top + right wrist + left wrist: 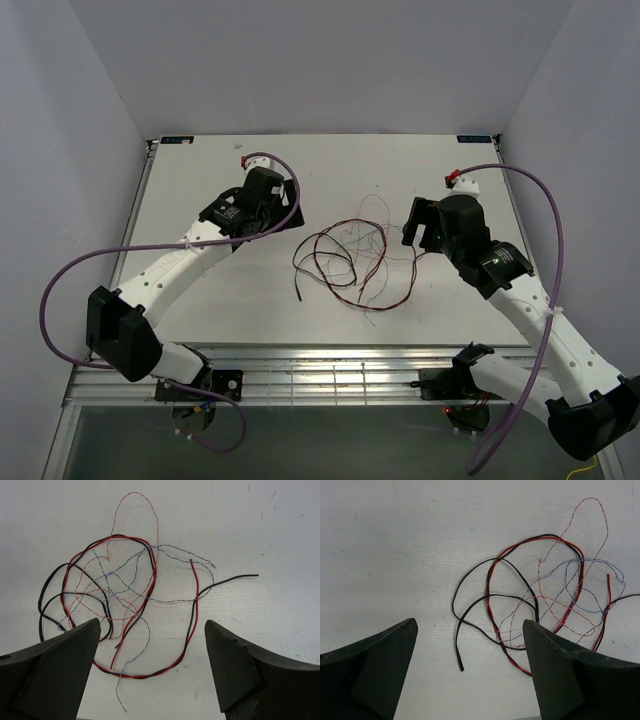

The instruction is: Untangle the cables

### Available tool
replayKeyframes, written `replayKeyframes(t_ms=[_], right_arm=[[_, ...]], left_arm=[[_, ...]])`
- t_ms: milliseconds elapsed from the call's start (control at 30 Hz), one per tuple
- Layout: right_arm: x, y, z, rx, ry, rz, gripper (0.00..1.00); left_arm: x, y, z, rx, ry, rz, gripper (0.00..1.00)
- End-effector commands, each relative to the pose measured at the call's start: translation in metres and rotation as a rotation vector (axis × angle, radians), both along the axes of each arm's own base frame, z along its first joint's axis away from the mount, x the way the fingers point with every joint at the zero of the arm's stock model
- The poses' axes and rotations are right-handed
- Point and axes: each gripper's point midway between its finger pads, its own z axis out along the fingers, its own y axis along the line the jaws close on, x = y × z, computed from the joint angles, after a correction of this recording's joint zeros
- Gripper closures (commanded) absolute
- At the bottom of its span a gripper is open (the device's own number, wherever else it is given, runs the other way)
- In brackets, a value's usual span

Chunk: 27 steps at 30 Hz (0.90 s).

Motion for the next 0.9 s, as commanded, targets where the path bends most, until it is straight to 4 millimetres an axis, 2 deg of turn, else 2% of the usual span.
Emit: replayKeyframes(t_ms=[0,100,133,200,233,333,367,400,467,533,600,633,667,700,733,867], right_arm=[[0.011,0.008,0.01,0.022,-0.053,0.016,0.1],[0.016,0.015,0.006,0.01,-0.079,0.061,0.1],[0.017,0.015,0.004,0.004,-0.075,0.06,0.1],[0.021,0.017,-0.004,-0.02,-0.055,0.073,0.1],[0.02,0.021,-0.008,-0.024,-0.04,0.097,0.1],[0.022,0.032,-0.025,-0.045,0.019,0.165,0.1],[0.022,0.035,-0.029,-0.048,0.032,0.184,0.1],[0.023,0.039,-0.036,-0.055,0.055,0.2,0.1],[0.027,0.044,-0.043,-0.058,0.079,0.217,0.1],[0.031,0.051,-0.038,-0.043,0.081,0.235,0.1],[0.035,0.054,-0.043,-0.044,0.104,0.231,0.1],[0.036,0.054,-0.043,-0.041,0.107,0.227,0.1],[0.038,0.054,-0.045,-0.036,0.114,0.215,0.1],[0.038,0.054,-0.045,-0.036,0.115,0.21,0.1],[0.04,0.053,-0.046,-0.038,0.117,0.199,0.1],[0.042,0.046,-0.05,-0.045,0.125,0.162,0.1]], left_arm=[[0.008,-0.017,0.015,-0.04,-0.03,-0.093,0.02],[0.008,-0.03,0.01,-0.058,-0.025,-0.171,0.02],[0.006,-0.041,0.007,-0.086,-0.013,-0.219,0.02],[0.004,-0.05,0.001,-0.099,0.005,-0.269,0.02],[0.001,-0.062,-0.005,-0.126,0.032,-0.323,0.02],[0.0,-0.081,-0.009,-0.157,0.042,-0.405,0.02],[0.002,-0.087,-0.019,-0.148,0.063,-0.429,0.02],[0.002,-0.093,-0.018,-0.145,0.06,-0.451,0.02],[0.0,-0.1,-0.026,-0.134,0.077,-0.483,0.02],[0.0,-0.104,-0.037,-0.128,0.104,-0.494,0.02],[0.002,-0.11,-0.048,-0.139,0.138,-0.497,0.02],[0.006,-0.117,-0.044,-0.16,0.134,-0.504,0.02],[0.008,-0.124,-0.045,-0.184,0.15,-0.505,0.02],[0.01,-0.13,-0.061,-0.182,0.19,-0.501,0.02],[0.015,-0.136,-0.058,-0.194,0.186,-0.502,0.02],[0.016,-0.151,-0.079,-0.211,0.255,-0.516,0.04]])
